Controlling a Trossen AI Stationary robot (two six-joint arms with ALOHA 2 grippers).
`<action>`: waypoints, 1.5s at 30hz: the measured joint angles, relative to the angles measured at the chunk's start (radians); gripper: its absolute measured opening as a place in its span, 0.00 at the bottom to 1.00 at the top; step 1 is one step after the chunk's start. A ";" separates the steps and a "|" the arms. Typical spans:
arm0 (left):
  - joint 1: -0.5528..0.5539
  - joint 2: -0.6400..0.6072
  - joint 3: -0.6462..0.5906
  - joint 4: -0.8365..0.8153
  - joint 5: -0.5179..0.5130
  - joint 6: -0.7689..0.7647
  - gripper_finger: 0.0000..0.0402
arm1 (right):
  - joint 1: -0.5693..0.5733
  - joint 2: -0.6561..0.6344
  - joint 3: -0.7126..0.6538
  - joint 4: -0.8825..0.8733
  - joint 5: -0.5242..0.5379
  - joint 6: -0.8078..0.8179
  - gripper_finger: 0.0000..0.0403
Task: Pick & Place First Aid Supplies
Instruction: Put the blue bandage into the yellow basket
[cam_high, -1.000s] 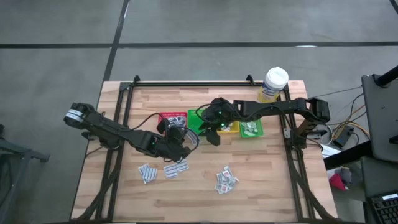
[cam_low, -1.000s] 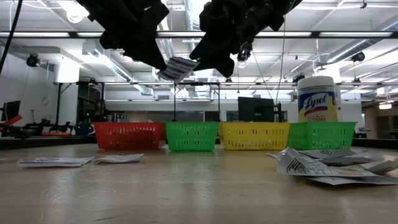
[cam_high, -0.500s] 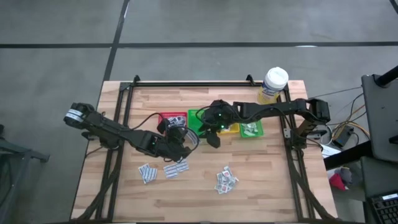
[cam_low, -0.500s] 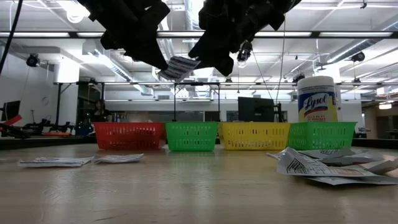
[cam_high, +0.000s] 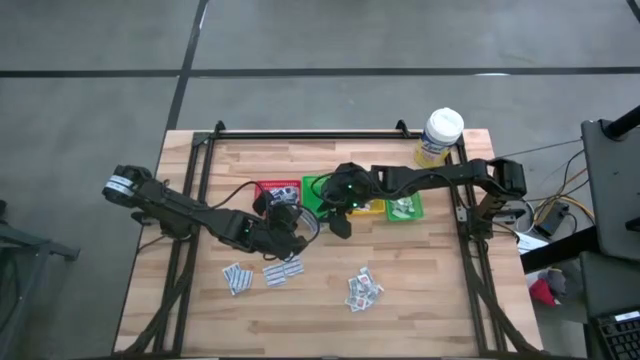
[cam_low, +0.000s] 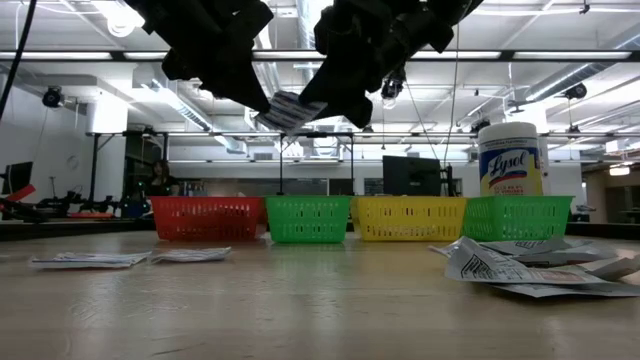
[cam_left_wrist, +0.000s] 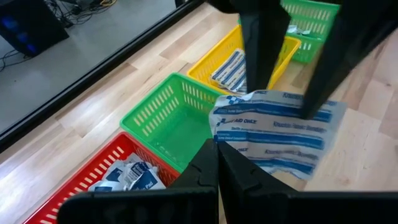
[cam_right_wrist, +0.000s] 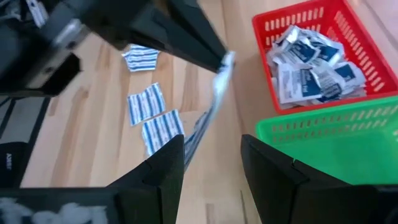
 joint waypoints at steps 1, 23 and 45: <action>0.000 0.000 0.000 0.000 0.000 0.000 0.00 | 0.000 0.000 0.000 0.001 -0.002 0.001 0.39; 0.001 0.000 0.000 0.065 0.004 0.048 0.00 | 0.002 0.013 0.001 0.007 0.001 -0.014 0.13; 0.001 -0.011 0.000 0.055 -0.046 0.177 0.30 | 0.006 0.013 0.000 -0.103 0.029 -0.036 0.02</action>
